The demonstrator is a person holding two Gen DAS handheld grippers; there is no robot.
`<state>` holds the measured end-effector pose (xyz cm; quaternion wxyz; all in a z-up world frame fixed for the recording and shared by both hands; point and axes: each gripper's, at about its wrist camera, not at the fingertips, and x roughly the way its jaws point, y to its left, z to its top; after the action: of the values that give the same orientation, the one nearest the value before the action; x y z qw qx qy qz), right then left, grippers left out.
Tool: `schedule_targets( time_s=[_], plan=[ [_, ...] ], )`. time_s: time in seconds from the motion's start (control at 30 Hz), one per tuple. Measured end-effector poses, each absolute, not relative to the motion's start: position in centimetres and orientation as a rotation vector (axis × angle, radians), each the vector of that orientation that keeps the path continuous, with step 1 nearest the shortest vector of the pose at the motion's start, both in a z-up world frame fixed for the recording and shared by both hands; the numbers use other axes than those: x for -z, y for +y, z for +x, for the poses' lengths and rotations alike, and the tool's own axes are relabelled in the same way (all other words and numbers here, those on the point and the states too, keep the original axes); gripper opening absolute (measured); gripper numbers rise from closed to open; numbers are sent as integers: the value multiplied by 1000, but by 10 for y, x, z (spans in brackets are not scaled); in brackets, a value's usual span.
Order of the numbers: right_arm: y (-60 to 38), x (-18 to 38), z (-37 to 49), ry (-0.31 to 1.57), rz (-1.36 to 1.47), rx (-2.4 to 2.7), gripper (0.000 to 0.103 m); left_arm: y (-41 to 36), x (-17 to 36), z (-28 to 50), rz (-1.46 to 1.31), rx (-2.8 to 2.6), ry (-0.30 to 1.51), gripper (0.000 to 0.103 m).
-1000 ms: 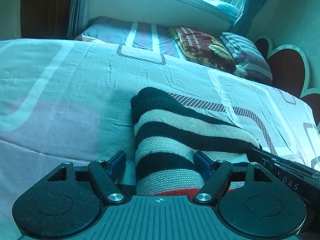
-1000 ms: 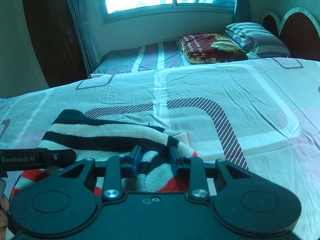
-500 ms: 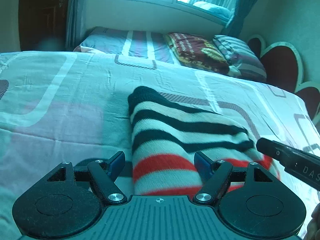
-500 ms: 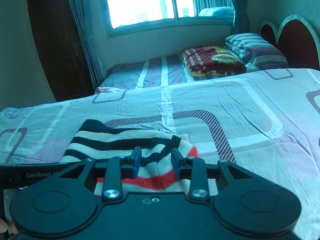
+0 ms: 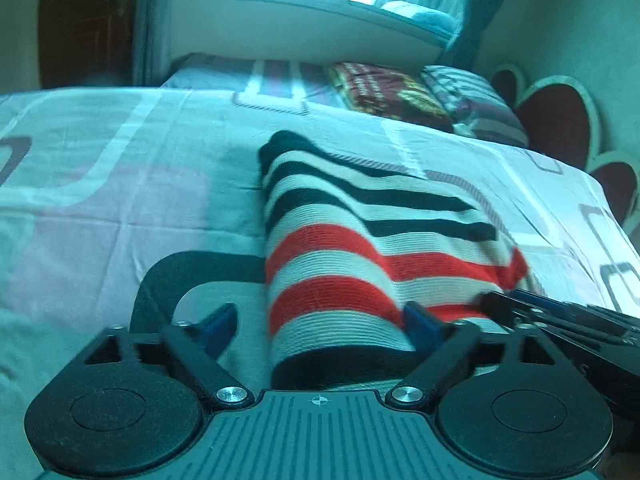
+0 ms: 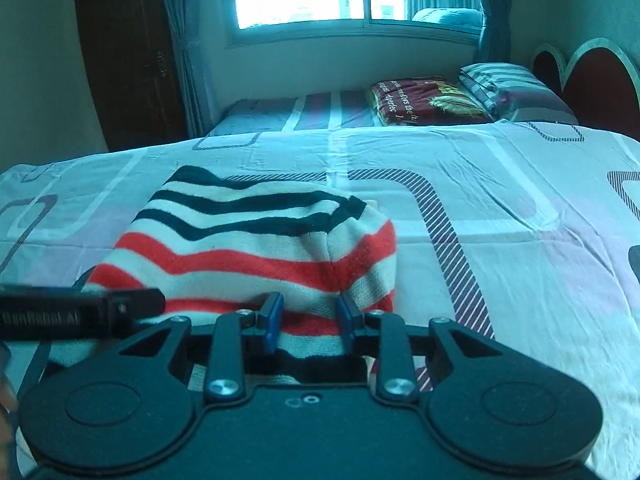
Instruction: Fold small clothes
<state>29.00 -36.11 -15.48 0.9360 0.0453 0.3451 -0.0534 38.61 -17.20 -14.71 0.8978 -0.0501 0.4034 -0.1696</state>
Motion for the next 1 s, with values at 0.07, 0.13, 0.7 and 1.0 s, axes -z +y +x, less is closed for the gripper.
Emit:
schedule_targets(
  time_s=[0.07, 0.13, 0.7, 1.0],
  plan=[
    [-362, 154, 289, 709, 102, 105, 28, -171, 146, 387, -101, 354, 840, 92],
    [-363, 149, 285, 712, 119, 96, 28, -172, 139, 380, -71, 357, 821, 92],
    [-353, 157, 211, 724, 113, 117, 30, -165, 151, 315, -47, 434, 854, 92],
    [-347, 136, 186, 699, 115, 94, 31, -161, 142, 301, -27, 441, 874, 92]
  ],
)
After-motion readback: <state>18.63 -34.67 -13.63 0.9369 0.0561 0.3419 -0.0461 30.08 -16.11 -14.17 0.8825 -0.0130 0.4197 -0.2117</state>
